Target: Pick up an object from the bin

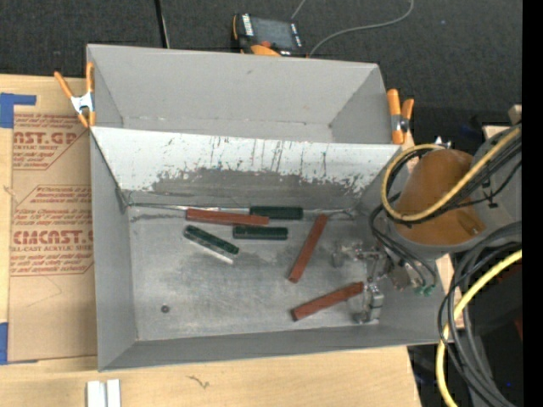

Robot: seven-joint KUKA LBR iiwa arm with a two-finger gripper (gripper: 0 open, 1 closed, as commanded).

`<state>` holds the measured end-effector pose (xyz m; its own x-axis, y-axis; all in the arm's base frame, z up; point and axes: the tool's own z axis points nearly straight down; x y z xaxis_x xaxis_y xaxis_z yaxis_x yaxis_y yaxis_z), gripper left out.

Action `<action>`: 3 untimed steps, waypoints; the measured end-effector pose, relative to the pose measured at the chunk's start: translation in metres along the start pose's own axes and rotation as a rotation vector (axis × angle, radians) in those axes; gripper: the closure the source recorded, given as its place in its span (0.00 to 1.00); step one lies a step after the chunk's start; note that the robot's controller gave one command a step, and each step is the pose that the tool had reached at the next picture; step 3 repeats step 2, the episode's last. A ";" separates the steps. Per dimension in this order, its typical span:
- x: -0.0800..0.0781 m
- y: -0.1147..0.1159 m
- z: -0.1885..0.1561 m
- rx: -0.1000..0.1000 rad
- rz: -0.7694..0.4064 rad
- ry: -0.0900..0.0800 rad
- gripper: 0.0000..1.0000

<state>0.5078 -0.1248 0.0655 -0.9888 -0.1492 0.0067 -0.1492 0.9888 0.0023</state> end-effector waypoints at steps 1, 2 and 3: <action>-0.003 0.000 -0.004 0.002 -0.001 -0.007 1.00; 0.006 0.023 -0.153 0.005 0.013 -0.015 1.00; 0.006 0.023 -0.153 0.005 0.013 -0.015 1.00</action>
Offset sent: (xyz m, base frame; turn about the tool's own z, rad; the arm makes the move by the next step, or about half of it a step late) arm 0.0000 0.0000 0.0000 0.0000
